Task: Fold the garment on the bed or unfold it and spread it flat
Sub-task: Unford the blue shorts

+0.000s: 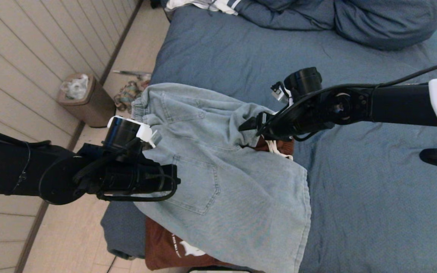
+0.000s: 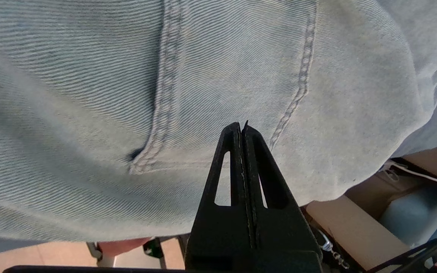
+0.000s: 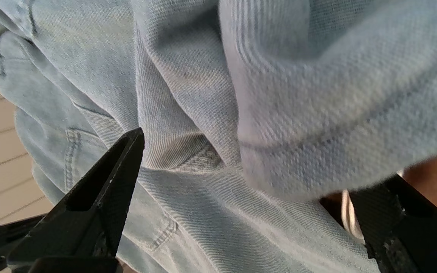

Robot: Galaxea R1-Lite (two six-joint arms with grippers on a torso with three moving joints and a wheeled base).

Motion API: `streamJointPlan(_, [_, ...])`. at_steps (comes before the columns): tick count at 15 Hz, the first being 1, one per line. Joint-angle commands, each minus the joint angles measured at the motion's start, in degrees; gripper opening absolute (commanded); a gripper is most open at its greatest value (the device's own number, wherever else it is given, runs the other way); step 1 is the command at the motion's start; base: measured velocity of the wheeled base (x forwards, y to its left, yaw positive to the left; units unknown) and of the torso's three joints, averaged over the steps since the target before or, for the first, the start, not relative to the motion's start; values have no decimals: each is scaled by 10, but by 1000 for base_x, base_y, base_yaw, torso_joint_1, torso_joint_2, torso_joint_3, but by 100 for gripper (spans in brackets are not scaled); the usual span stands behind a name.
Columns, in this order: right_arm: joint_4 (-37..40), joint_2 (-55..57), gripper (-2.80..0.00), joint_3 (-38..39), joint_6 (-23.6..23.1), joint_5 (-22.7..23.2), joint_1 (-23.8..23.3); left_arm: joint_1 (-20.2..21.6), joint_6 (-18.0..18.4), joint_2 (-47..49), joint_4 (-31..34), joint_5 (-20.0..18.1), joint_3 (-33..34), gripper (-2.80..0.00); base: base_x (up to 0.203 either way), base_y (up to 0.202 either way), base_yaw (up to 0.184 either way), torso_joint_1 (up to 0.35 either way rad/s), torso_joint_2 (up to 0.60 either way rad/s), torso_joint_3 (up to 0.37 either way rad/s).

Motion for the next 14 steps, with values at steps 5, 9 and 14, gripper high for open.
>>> streamJointPlan(5, [-37,33,0,-11,22,0,23,0,-3,8,-12,0,4,-280,0,0,0,0,0,0])
streamJointPlan(9, [-37,30,-280,-6,31,0,29,0,-3,15,-12,0,3,-280,0,0,0,0,0,0])
streamJointPlan(14, [-38,-2,-280,28,30,0,27,-1,-3,15,-12,0,3,-280,0,0,0,0,0,0])
